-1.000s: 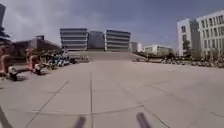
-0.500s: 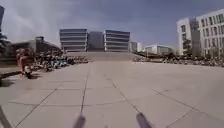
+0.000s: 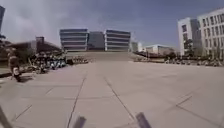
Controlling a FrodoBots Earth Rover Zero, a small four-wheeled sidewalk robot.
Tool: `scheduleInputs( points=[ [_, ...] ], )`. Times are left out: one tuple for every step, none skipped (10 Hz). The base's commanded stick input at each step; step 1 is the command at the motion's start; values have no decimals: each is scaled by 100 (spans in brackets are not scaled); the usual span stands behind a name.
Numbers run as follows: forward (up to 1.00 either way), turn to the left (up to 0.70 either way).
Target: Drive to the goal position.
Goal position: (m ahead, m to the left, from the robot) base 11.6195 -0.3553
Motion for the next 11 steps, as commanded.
scheduleInputs(
  points=[
    [100, 0],
    [100, 0],
    [100, 0],
    [100, 0],
    [100, 0],
    [100, 0],
    [100, 0],
    [100, 0],
    [100, 0],
    [100, 0],
    [100, 0]
  ],
)
